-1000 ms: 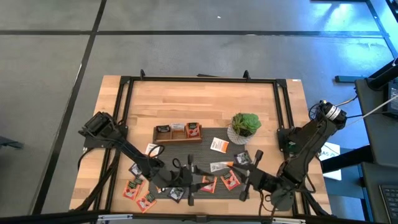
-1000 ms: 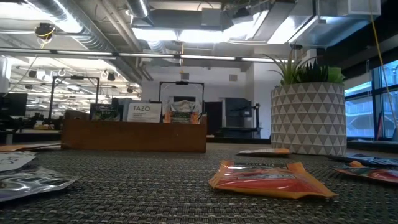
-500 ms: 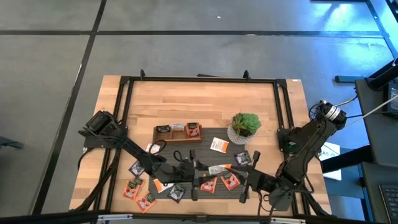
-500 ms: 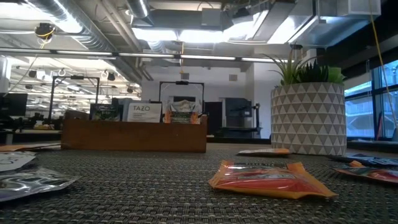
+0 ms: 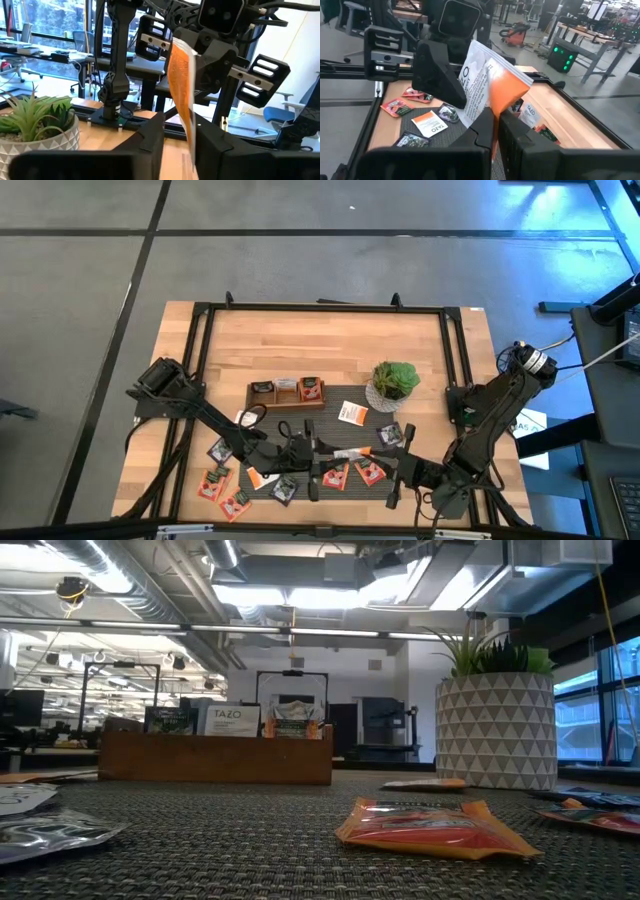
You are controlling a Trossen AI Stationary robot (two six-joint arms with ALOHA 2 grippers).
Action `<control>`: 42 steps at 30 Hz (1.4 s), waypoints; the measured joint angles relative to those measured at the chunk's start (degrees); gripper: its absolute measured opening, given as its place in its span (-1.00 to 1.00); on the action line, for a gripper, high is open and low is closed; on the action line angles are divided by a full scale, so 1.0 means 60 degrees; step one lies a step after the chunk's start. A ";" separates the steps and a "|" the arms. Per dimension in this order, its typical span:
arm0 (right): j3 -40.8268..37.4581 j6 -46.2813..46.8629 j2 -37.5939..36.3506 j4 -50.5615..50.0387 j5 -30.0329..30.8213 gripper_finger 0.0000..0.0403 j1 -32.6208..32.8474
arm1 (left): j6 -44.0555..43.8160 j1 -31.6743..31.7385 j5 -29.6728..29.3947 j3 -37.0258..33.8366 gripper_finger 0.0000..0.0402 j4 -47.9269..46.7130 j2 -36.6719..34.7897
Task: Pick & Place Tea
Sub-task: Put the white tea bag to the middle section of the wooden organizer
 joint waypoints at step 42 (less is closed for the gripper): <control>0.0000 0.1688 -0.0160 -0.2290 -0.6949 -0.17 -0.2460 | -0.5818 0.1129 0.5432 0.0000 -0.99 -0.6817 0.0004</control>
